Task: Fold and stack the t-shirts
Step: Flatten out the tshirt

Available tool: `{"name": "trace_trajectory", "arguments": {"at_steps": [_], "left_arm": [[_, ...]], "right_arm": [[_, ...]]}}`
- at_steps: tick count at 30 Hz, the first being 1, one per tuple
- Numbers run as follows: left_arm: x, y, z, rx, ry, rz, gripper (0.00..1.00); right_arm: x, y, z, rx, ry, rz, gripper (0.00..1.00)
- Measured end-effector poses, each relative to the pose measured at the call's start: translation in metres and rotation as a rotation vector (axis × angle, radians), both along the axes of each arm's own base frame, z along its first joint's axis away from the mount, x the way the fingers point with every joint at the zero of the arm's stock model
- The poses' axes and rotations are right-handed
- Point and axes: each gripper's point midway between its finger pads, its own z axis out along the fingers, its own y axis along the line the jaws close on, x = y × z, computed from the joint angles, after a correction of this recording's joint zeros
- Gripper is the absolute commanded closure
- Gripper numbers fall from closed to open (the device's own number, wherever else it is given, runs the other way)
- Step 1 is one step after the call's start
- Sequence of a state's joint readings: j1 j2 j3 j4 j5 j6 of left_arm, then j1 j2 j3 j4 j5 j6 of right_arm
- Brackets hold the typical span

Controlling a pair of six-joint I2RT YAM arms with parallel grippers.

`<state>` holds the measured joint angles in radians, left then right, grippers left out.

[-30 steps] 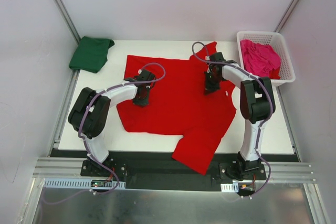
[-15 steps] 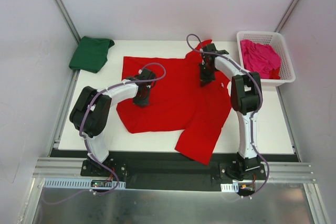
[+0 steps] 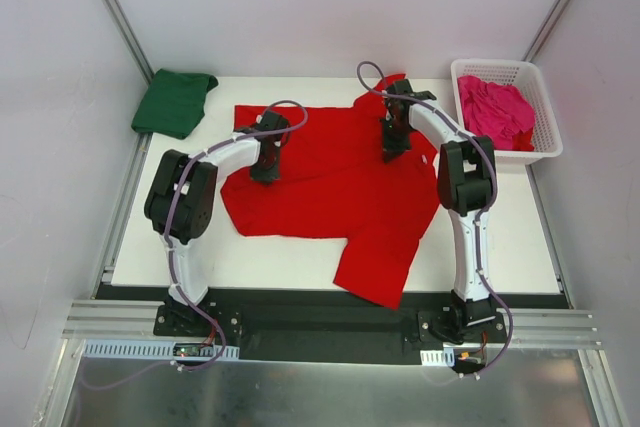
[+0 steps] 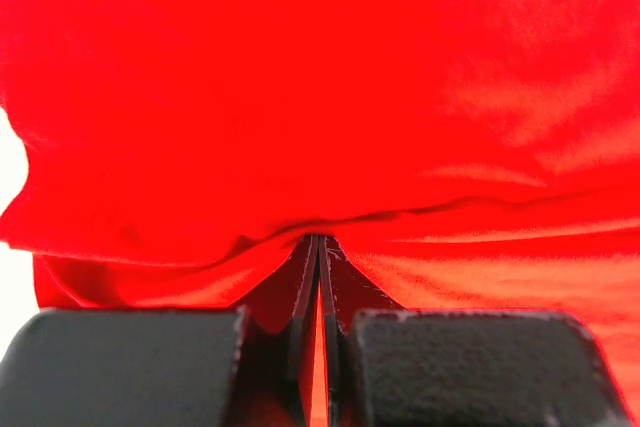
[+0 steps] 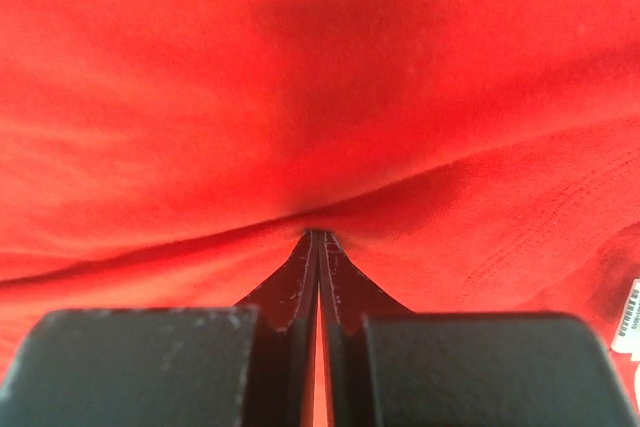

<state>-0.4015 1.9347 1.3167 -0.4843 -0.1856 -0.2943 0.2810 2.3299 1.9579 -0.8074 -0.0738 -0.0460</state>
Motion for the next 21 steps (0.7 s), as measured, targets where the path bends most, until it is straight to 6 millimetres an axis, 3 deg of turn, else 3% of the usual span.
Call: {"name": "trace_trajectory", "arguments": {"at_steps": [5, 12, 16, 17, 21], "left_arm": [[0.017, 0.008, 0.0, -0.008, -0.013, 0.034, 1.0], [0.011, 0.009, 0.002, -0.013, -0.013, 0.034, 0.99], [0.0, 0.015, 0.018, -0.013, -0.032, 0.034, 0.78], [-0.001, 0.015, 0.028, -0.018, -0.052, 0.034, 0.72], [0.003, 0.012, 0.079, -0.064, -0.183, 0.028, 0.55]], "right_arm": [[0.0, -0.002, 0.0, 0.001, 0.002, -0.003, 0.98], [-0.004, -0.003, 0.001, 0.012, -0.018, 0.003, 0.97], [-0.024, -0.011, 0.006, 0.0, -0.017, -0.002, 0.87], [-0.027, -0.013, 0.01, 0.0, -0.022, -0.004, 0.77], [-0.035, -0.015, 0.045, 0.021, -0.104, -0.008, 0.64]]}}
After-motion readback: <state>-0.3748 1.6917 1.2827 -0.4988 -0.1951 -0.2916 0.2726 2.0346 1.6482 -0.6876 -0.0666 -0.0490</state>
